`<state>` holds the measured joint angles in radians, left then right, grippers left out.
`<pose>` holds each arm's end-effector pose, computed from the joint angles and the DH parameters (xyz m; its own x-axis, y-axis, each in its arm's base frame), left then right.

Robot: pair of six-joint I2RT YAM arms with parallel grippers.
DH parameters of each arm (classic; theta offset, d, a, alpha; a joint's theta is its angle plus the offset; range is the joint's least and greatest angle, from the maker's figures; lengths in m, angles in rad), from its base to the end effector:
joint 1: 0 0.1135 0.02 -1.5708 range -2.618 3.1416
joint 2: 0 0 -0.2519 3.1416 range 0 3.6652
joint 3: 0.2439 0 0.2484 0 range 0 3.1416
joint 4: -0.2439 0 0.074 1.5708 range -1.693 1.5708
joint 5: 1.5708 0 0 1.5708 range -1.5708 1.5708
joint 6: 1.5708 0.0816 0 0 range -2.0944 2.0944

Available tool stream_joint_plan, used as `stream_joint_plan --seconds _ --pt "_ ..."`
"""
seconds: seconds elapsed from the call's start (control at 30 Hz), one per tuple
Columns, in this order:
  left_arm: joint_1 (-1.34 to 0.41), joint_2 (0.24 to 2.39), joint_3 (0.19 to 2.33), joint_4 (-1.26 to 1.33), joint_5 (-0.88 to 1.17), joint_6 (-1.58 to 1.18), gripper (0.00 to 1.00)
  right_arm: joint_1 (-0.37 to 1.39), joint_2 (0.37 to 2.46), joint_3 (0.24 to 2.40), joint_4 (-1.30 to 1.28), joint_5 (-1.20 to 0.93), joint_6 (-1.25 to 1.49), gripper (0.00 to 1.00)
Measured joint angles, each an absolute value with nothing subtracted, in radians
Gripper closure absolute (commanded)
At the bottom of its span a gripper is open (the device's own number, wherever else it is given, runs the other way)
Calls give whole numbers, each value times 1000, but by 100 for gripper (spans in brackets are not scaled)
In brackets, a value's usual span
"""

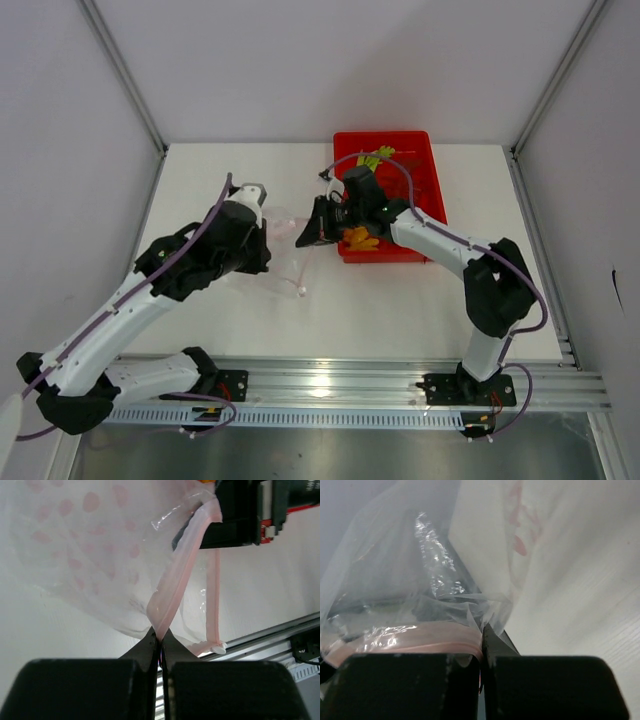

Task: Place the food in the zip-top bag and seal the zipper
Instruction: Open the zipper of the food storage bag at the center of the board, then pick up the fake lobster from the bin.

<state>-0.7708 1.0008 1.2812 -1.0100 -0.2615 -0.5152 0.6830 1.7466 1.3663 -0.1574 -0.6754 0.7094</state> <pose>0.1675 -0.1333 0.3481 -0.6796 -0.0035 -0.7336 0.2298 0.9487 -0.2173 0.3001 0.3099 0.2572 -0.8936 -0.0717 -0.4431 -0.4310 0.4128 0.8024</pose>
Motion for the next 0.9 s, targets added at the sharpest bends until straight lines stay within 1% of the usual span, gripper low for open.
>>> stream_joint_plan --seconds 0.07,0.13,0.3,0.33,0.4,0.43,0.5,0.53,0.63,0.67,0.73,0.83,0.9 --pt "-790 1037 1298 -1024 -263 -515 99 674 1792 1387 -210 -687 706 100" --pt "-808 1068 1324 -1051 -264 -515 99 669 1818 1406 -289 -652 678 100" --pt "-821 1092 1362 -1066 -264 -514 100 672 1832 1449 -418 -568 602 100" --pt "-820 1092 1361 -1063 -263 -514 99 672 1832 1451 -425 -558 590 99" --pt "-813 1095 1349 -1046 -258 -511 99 674 1832 1451 -442 -536 563 93" --pt "-808 1098 1341 -1034 -253 -507 100 675 1832 1451 -452 -522 549 81" --pt "-792 1114 1329 -1016 -240 -497 99 679 1832 1451 -472 -491 526 70" --pt "-782 1126 1325 -1005 -233 -494 100 680 1832 1451 -482 -476 514 60" --pt "-751 1160 1318 -973 -218 -483 99 681 1823 1451 -518 -435 485 49" --pt "-739 1168 1313 -960 -208 -477 99 681 1815 1451 -532 -421 477 48" --pt "-720 1174 1303 -936 -193 -467 99 681 1781 1446 -556 -390 464 41" --pt "-700 1180 1300 -907 -171 -456 99 676 1693 1423 -581 -348 453 40" --pt "-692 1183 1299 -887 -160 -445 99 665 1620 1403 -589 -330 451 36"
